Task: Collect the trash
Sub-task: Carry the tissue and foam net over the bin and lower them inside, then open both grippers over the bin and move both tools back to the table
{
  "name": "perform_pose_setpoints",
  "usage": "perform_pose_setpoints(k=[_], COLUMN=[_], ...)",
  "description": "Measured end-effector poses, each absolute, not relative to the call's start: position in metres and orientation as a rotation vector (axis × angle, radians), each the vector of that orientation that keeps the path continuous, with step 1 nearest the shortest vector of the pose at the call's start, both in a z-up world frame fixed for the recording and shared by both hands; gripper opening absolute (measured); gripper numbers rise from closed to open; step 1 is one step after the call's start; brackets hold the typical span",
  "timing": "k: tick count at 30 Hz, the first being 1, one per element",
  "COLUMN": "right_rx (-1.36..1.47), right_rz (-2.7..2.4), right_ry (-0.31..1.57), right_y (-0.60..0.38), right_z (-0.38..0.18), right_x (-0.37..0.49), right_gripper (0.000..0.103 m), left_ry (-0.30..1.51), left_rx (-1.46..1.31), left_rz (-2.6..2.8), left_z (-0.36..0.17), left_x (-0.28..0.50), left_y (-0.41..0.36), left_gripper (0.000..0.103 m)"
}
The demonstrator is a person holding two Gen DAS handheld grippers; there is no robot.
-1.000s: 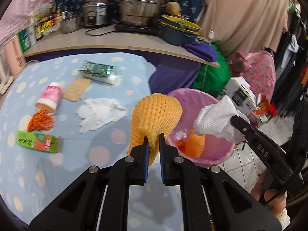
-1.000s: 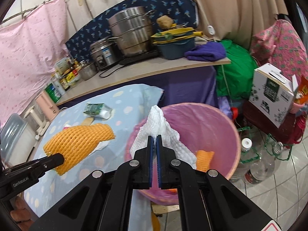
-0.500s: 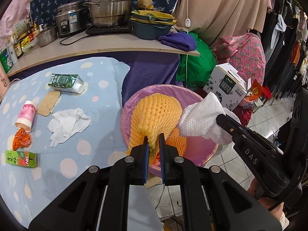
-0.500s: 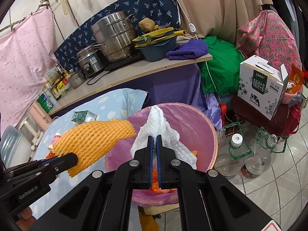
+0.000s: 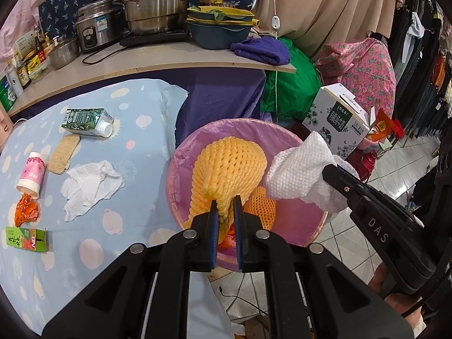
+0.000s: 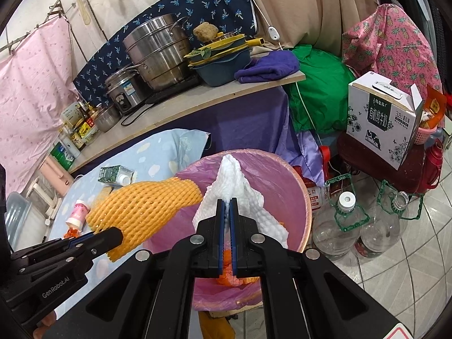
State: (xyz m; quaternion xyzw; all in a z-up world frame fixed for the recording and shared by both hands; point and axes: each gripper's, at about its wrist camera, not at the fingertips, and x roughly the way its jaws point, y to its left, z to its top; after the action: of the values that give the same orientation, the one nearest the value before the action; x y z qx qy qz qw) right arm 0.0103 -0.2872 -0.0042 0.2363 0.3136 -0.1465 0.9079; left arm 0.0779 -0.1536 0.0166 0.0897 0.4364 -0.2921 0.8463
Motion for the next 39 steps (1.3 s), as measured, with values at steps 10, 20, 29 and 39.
perform_pose_setpoints(k=[10, 20, 29, 39], right_rx=[0.484, 0.464, 0.451, 0.427], right_rz=[-0.311, -0.303, -0.286, -0.254], right_ry=[0.645, 0.625, 0.626, 0.643], right_y=[-0.289, -0.282, -0.269, -0.25], right_z=[-0.005, 0.004, 0.008, 0.008], right_x=[0.016, 0.018, 0.023, 0.034], right_gripper=[0.027, 0.034, 0.035, 0.035], left_ry=[0.9, 0.874, 0.885, 0.903], left_rx=[0.224, 0.218, 0.19, 0.145], left_rz=[-0.605, -0.598, -0.579, -0.532], left_z=[0.015, 0.021, 0.022, 0.019], left_x=[0.076, 0.075, 0.08, 0.088], left_y=[-0.164, -0.159, -0.146, -0.116], left_gripper=[0.032, 0.047, 0.047, 0.047])
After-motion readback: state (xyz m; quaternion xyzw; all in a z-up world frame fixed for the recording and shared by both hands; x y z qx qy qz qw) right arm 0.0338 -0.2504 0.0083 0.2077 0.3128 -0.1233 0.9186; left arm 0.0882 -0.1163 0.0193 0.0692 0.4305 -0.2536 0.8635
